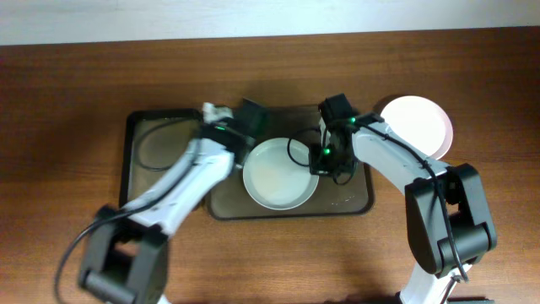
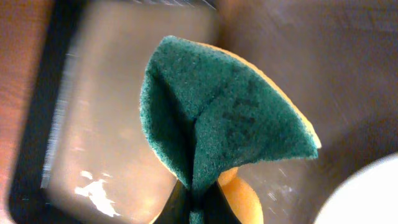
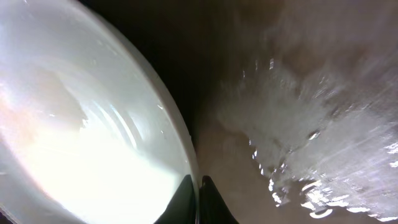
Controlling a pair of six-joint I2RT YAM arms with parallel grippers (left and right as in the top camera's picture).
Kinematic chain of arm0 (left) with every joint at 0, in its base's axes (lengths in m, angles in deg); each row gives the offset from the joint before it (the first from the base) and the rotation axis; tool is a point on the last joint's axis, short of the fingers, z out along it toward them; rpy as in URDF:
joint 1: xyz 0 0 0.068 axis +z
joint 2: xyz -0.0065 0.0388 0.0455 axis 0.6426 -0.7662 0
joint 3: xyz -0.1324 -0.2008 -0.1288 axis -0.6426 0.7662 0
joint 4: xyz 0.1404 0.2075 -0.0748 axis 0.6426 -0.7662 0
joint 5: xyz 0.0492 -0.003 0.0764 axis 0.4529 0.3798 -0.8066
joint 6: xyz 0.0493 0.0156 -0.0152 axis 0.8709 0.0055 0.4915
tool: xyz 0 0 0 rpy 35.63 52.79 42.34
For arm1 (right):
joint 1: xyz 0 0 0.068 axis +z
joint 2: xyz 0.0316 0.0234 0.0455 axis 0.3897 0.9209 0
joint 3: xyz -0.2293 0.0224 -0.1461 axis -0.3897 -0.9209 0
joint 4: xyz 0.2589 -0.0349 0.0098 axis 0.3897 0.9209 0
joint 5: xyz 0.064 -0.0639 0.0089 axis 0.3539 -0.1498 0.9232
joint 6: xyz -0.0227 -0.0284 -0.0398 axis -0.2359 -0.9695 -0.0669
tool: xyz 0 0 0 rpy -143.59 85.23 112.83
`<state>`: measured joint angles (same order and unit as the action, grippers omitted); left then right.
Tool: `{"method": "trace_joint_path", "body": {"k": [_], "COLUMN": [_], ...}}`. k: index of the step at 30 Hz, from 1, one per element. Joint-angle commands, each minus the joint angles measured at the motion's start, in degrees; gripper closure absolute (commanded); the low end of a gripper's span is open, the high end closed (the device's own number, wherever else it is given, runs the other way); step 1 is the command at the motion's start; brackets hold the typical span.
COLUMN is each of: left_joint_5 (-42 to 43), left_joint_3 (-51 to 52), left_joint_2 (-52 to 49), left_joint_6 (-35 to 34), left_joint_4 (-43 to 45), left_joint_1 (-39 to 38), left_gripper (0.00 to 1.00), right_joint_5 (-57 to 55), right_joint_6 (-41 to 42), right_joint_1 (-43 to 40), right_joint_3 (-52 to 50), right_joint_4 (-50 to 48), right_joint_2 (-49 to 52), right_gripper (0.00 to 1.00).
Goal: Clean dirty plates on tray and stack at the side
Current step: 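Return the sponge to the soapy water tray and release it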
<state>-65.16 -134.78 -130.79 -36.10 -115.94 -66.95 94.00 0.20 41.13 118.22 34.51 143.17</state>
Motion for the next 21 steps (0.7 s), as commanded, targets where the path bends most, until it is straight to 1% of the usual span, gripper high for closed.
{"method": "trace_joint_path", "body": {"k": [1,3,5,10,12,14,15,16,17,18,19,21], "left_joint_5": [6.95,12.92,17.84,19.37,22.75,27.17,28.22,28.33,28.22,28.22,28.22,28.22], "left_joint_3": [-0.94,-0.68,-0.57,-0.57,-0.57,-0.57,-0.57,-0.57,-0.57,-0.59,-0.74,-1.36], "left_joint_2": [4.02,3.45,1.95,-2.80,-4.55,-6.40,-6.95,-7.28,-7.30,-7.30,-7.23,-7.23], "left_joint_6": [0.35,2.56,5.75,9.33,12.15,13.51,13.51,13.51,13.51,13.51,13.51,13.51], "left_joint_4": [0.02,0.61,0.85,2.75,3.76,4.44,4.52,4.52,4.61,4.76,4.76,4.61], "left_joint_1": [8.92,12.79,17.22,24.35,25.88,26.93,27.17,27.26,27.23,27.23,27.26,27.26], "left_gripper": [1.00,1.00,1.00,1.00,1.00,0.99,0.93,0.81,0.58,0.41,0.32,0.28], "right_joint_5": [-2.75,-4.76,-9.70,-17.77,-20.26,-22.10,-22.49,-22.51,-22.73,-23.69,-24.65,-26.71], "right_joint_6": [-4.31,-4.44,-4.42,-4.17,-2.95,-2.25,-2.27,-2.27,-2.27,-2.25,-2.25,-2.25], "right_joint_1": [1.51,2.99,5.97,11.54,12.83,13.55,13.68,13.66,13.66,13.66,13.68,13.79], "right_joint_3": [8.81,12.04,15.89,18.86,18.95,19.04,19.19,19.50,19.89,20.50,21.18,23.37], "right_joint_4": [4.50,7.10,9.81,12.09,12.11,12.13,12.33,12.72,13.22,14.01,14.86,17.33], "right_joint_2": [-0.87,-0.90,-0.90,-0.90,-0.90,-0.90,-0.90,-0.90,-0.90,-0.90,-0.90,-0.90], "right_gripper": [0.96,0.96,0.96,0.96,0.96,0.96,0.96,0.96,0.96,0.96,0.96,0.96]}}
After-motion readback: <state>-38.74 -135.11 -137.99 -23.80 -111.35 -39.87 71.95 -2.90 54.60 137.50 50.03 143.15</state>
